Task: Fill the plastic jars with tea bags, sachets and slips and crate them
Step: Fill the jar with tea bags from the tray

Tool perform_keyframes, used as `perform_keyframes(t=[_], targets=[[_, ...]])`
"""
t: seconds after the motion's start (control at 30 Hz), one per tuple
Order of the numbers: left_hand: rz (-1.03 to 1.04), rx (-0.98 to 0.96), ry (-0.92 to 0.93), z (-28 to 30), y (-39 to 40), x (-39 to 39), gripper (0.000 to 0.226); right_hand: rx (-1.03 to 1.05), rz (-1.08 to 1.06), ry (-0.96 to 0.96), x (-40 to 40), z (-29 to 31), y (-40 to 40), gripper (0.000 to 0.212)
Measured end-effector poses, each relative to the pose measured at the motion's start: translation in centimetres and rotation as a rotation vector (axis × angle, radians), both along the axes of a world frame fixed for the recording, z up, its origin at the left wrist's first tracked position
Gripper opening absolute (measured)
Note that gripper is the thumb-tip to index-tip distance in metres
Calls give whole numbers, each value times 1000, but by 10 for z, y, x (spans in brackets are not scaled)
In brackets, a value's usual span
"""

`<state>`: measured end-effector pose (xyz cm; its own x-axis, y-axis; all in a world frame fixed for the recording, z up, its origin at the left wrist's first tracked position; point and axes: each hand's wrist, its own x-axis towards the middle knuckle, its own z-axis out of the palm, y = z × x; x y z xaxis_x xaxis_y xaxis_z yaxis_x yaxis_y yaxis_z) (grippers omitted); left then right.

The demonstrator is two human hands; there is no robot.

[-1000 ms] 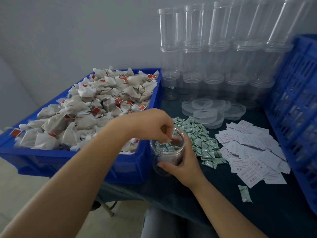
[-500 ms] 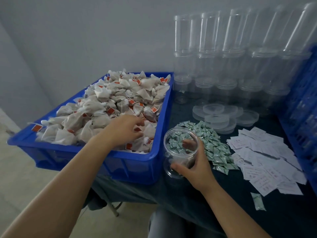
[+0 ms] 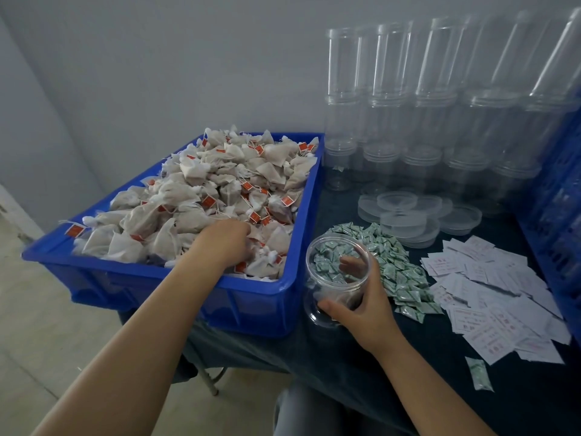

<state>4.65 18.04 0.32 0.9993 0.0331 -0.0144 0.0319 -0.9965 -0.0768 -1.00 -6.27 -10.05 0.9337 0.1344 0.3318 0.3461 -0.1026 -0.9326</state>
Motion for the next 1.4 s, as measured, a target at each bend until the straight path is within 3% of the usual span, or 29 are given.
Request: perform_keyframes(t=[0.3, 0.5, 0.7, 0.83, 0.93, 1.1, 1.27, 1.4], targets=[[42, -146, -88, 4, 2, -3, 27, 6, 11, -7, 0, 1, 0, 90], [-17, -463, -288, 8, 3, -7, 10, 1, 13, -8, 0, 2, 0, 90], [-170, -598, -446, 19, -3, -15, 7, 4, 9, -10, 1, -1, 0, 92], [-225, -780, -477, 34, -11, -22, 9, -3, -3, -9, 3, -4, 0, 93], [-301, -877, -402, 45, -28, -28, 4, 2, -5, -8, 4, -5, 0, 94], [-481, -838, -298, 54, -62, -36, 6, 7, -3, -23, 4, -5, -1, 93], [-574, -660, -164, 48, -81, -40, 4, 8, -3, -36, 4, -1, 0, 92], [-595, -459, -118, 43, -91, -44, 15, 51, 19, -47, 6, -3, 1, 90]])
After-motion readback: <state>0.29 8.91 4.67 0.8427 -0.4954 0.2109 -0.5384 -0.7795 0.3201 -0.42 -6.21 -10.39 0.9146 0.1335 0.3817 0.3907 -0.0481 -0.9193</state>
